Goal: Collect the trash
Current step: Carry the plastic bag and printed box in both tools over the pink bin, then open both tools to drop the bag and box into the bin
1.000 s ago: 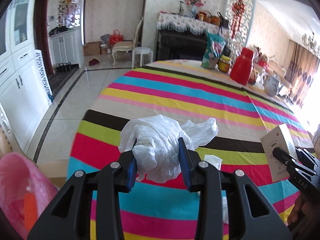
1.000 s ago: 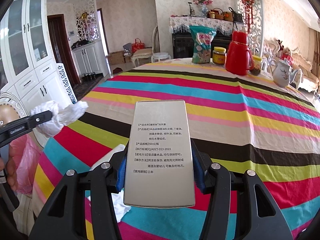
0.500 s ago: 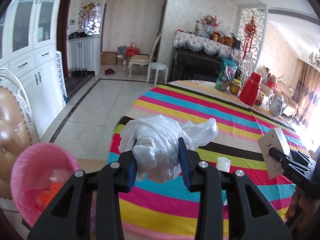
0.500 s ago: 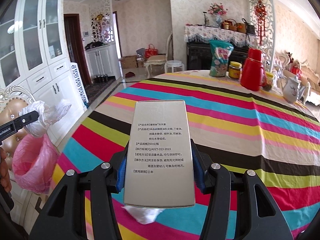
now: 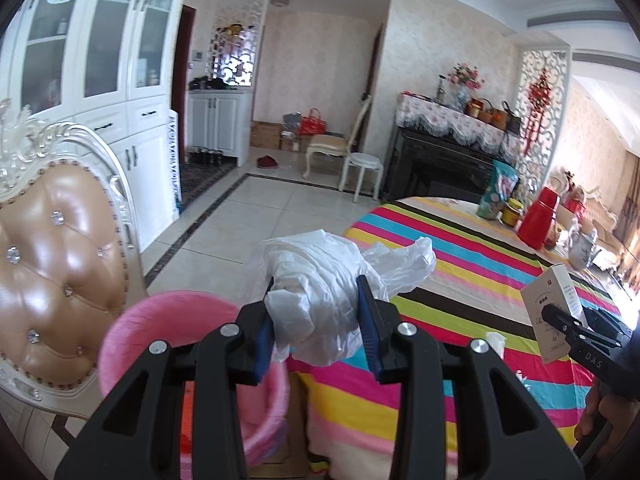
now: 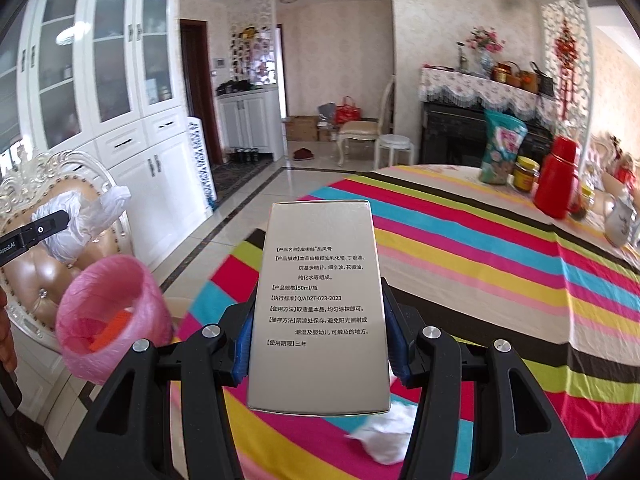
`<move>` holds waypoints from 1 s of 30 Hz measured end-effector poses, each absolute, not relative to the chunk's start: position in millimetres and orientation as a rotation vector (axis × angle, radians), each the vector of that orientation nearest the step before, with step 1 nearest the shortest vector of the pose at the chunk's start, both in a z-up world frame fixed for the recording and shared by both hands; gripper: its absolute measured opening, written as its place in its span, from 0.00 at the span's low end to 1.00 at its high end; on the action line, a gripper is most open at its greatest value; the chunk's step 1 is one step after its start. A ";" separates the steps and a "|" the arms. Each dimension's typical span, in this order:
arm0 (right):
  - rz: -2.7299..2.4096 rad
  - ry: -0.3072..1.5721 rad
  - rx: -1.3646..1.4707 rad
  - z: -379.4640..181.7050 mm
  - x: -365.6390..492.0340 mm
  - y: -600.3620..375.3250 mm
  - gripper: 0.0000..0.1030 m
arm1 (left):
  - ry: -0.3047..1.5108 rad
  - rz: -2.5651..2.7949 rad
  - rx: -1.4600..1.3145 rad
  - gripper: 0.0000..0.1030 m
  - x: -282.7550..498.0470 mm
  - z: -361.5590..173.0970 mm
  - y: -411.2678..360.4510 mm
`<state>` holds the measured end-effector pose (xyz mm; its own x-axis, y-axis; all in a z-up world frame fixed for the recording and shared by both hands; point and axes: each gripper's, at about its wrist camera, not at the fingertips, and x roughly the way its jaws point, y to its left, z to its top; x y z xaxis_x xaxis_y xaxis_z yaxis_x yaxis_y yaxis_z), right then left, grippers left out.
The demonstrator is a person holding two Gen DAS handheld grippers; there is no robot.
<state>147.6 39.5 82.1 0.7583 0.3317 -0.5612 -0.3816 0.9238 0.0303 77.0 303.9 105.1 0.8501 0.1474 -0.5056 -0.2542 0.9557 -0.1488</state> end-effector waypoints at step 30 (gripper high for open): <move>0.753 0.655 -0.248 72.3 120.4 284.6 0.49 | 0.507 0.419 -0.324 0.36 11.3 93.8 444.8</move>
<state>120.4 284.6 72.3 0.5441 0.5530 -0.6310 -0.7016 0.7123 0.0194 11.3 444.8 93.8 0.7936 0.3037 -0.5273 -0.4607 0.8659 -0.1946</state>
